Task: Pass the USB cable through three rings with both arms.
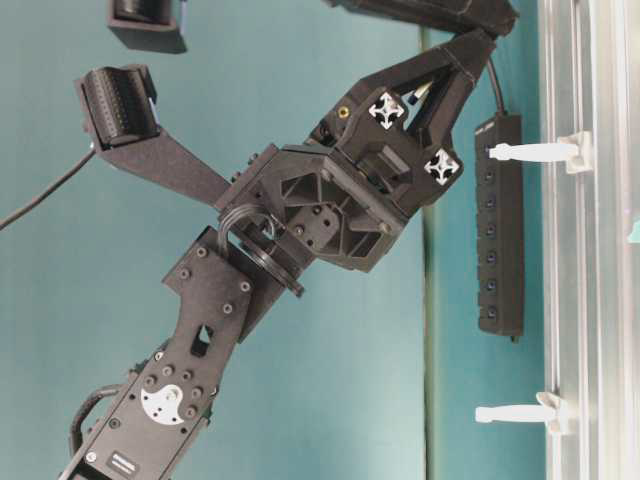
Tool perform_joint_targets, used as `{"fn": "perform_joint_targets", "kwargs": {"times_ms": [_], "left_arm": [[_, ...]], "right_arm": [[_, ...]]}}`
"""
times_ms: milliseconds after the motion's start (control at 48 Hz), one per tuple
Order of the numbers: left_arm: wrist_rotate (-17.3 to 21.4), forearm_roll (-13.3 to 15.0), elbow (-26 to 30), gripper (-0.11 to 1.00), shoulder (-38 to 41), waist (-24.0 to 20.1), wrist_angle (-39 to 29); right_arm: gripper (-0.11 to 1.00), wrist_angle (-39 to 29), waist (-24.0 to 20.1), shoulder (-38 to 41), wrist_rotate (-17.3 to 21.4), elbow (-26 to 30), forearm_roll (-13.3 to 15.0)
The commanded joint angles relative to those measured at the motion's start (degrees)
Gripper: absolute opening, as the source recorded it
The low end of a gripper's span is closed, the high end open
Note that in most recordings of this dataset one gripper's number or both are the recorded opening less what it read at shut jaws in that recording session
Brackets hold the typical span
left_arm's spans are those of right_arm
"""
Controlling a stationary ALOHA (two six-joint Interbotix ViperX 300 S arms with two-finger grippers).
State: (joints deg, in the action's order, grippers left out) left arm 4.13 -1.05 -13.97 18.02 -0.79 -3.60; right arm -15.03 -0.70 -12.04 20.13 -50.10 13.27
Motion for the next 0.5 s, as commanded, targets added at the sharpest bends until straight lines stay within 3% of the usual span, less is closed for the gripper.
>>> {"fn": "perform_joint_targets", "kwargs": {"times_ms": [0, 479], "left_arm": [[0.1, -0.1, 0.5, 0.22, -1.7, 0.4, 0.3], [-0.4, -0.1, 0.0, 0.22, -1.8, 0.3, 0.3]], "right_arm": [[-0.06, -0.3, 0.0, 0.0, -0.1, 1.1, 0.2], [-0.08, -0.9, 0.0, 0.2, 0.1, 1.4, 0.2]]}}
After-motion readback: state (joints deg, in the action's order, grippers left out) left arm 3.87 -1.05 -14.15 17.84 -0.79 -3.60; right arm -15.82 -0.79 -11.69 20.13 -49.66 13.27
